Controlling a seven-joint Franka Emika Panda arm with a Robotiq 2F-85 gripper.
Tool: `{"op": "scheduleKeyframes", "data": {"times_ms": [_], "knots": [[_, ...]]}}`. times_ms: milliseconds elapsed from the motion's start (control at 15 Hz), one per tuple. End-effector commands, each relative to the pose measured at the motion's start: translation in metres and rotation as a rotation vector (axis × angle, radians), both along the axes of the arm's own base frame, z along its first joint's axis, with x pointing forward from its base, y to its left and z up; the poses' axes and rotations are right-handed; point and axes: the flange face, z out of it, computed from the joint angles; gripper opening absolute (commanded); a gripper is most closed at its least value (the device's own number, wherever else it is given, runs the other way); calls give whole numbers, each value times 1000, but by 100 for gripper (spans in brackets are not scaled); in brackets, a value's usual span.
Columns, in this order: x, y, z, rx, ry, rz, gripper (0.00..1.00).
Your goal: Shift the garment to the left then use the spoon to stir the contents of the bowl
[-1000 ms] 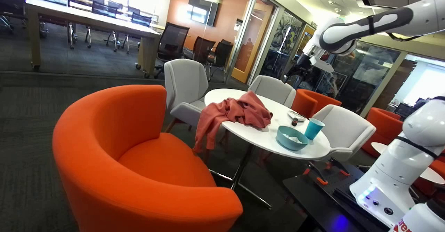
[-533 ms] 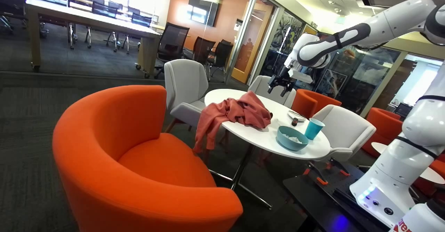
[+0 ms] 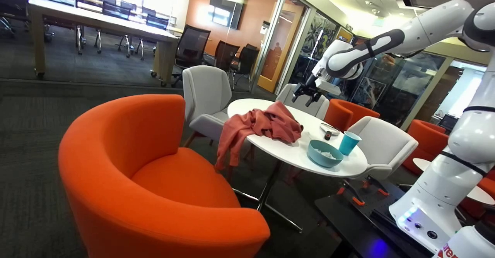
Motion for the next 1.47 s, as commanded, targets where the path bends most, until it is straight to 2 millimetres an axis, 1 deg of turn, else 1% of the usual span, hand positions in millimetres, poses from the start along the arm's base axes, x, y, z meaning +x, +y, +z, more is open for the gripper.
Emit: {"op": "scheduleKeyframes", "data": {"times_ms": [0,200,400,467,533,600,733,867,1067,1133,1200,1267,1333,1400], "knots": [[32,14,-34,20,-66,-6,100],[50,14,-62,6,-106,-1,100],[67,12,-84,-14,-117,-6,100],[71,12,-89,-17,-114,-8,75],[75,12,-93,-20,-111,-9,72],[78,12,-97,-19,-109,-9,66],[83,14,-103,-21,-105,-8,49],[88,15,-105,-22,-108,-6,34],[96,13,-103,-30,-122,-10,11],[99,12,-102,-36,-130,-15,5],[104,8,-99,-51,-144,-26,1],[109,2,-97,-62,-159,-46,0],[116,-6,-93,-72,-174,-73,3],[123,-16,-90,-79,-188,-113,2]]}}
